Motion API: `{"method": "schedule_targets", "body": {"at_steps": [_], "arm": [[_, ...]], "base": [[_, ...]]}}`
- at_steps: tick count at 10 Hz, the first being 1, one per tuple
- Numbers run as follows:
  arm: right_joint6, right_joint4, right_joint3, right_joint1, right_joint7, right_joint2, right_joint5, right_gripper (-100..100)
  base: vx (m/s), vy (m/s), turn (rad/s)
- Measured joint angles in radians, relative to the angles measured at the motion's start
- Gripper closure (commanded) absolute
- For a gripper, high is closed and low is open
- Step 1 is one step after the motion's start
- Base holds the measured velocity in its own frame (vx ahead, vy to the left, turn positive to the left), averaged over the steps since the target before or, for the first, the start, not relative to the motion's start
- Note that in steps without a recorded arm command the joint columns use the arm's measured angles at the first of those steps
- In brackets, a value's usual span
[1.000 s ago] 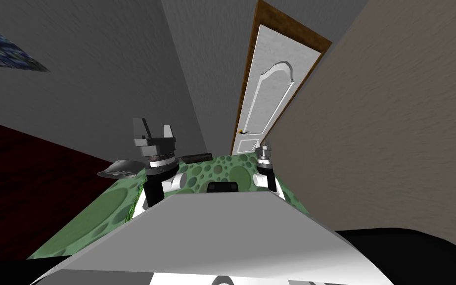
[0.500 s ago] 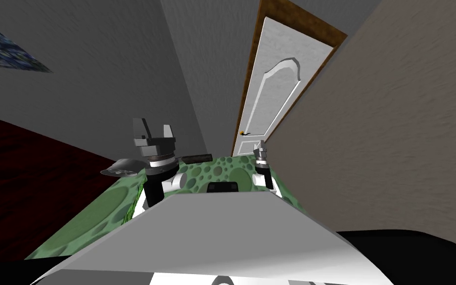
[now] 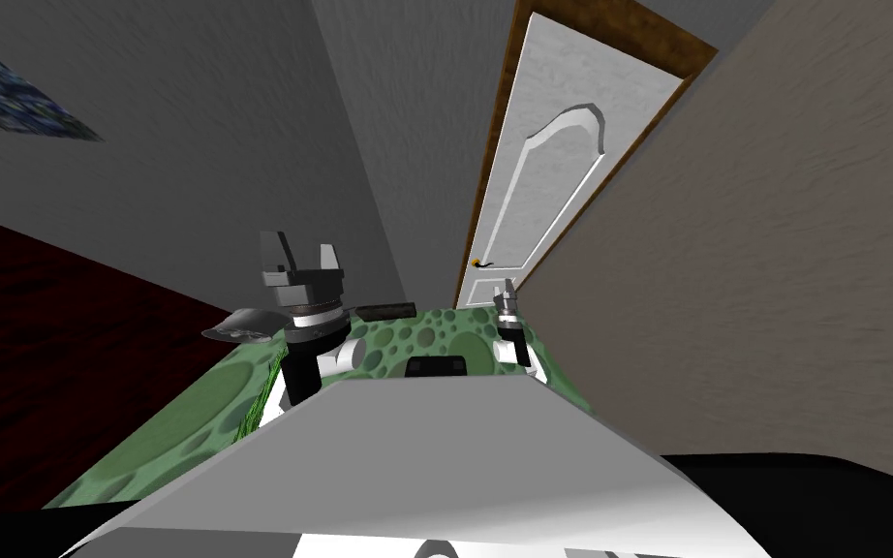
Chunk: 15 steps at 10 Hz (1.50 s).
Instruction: Pull the door open
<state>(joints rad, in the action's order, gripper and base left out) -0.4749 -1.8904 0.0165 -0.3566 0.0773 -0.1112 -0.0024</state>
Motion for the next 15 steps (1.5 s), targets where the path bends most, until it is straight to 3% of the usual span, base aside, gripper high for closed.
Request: {"method": "schedule_targets", "body": {"at_steps": [4, 7, 10, 13, 15], "arm": [[-0.012, 0.085, 0.005, 0.022, 0.008, -0.019, -0.004, -100], [-0.032, 0.192, 0.016, 0.057, 0.022, -0.046, -0.012, -100], [-0.043, 0.253, 0.015, 0.065, 0.025, -0.057, -0.013, -100], [-0.060, 0.354, 0.021, 0.102, 0.030, -0.070, -0.016, -100], [-0.071, 0.409, 0.024, 0.112, 0.037, -0.085, -0.019, -100]], "base": [[0.067, -0.048, 0.062], [0.103, -0.066, 0.090], [0.065, -0.048, 0.050], [0.079, -0.058, 0.084], [0.086, -0.065, 0.107]]}}
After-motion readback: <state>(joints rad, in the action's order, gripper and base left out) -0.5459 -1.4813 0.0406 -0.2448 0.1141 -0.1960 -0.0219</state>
